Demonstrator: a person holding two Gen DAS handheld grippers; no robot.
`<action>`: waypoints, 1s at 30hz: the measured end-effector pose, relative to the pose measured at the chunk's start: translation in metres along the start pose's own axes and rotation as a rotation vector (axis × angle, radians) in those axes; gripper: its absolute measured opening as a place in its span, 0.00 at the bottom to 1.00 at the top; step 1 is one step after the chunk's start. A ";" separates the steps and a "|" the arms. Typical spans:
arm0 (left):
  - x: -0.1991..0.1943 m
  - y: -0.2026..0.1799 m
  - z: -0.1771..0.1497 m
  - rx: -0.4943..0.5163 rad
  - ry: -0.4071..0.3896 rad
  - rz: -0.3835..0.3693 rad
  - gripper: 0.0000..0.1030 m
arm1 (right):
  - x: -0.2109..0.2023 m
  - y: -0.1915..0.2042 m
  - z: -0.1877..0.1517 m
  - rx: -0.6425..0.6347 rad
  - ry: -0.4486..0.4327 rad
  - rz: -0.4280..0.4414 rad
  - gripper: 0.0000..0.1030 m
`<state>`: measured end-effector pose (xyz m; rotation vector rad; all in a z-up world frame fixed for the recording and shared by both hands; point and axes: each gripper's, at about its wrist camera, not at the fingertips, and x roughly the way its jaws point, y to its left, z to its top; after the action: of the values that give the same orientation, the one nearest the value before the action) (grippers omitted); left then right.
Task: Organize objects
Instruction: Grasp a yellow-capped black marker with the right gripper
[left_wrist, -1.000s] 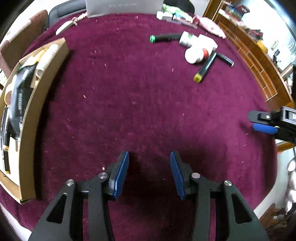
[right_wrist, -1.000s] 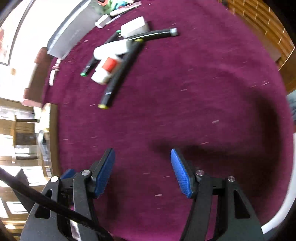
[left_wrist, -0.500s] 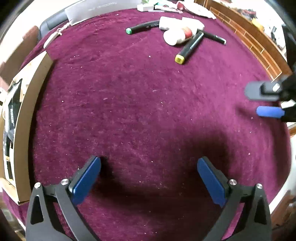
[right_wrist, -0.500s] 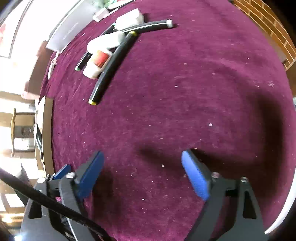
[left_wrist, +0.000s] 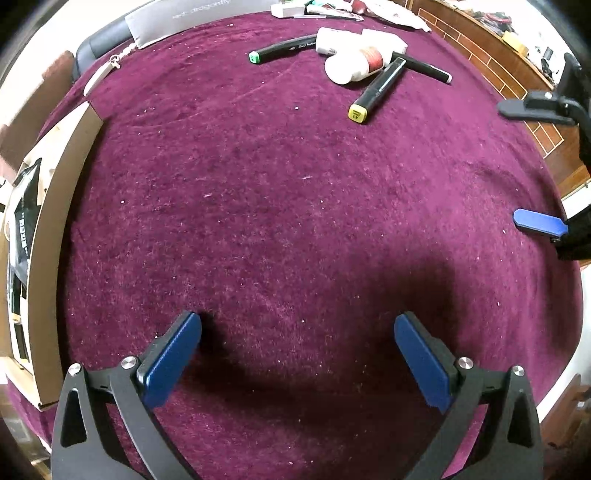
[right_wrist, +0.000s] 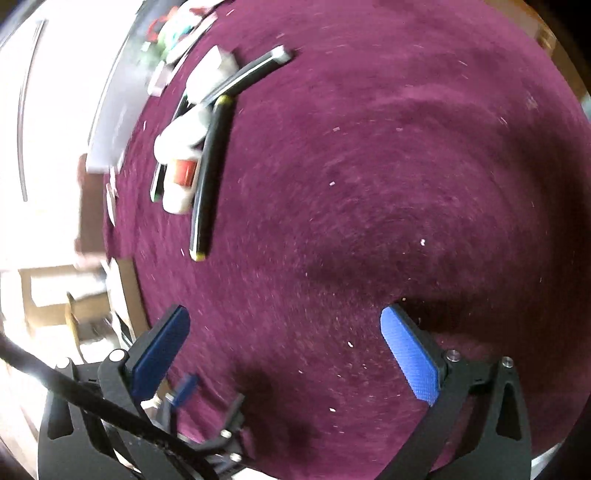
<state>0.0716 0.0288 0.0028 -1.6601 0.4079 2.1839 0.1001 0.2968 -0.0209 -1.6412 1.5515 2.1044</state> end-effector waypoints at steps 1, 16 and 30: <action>0.000 0.000 -0.001 0.000 -0.001 0.001 0.99 | -0.002 -0.007 0.002 0.045 -0.003 0.038 1.00; -0.046 0.019 0.005 -0.070 -0.124 -0.099 0.95 | -0.005 0.088 0.007 -0.390 0.027 -0.225 0.83; -0.071 0.102 -0.010 -0.193 -0.202 -0.082 0.95 | 0.078 0.131 0.059 -0.358 -0.022 -0.457 0.38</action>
<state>0.0506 -0.0747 0.0695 -1.4992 0.0735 2.3618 -0.0494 0.2357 0.0025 -1.8419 0.7164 2.2026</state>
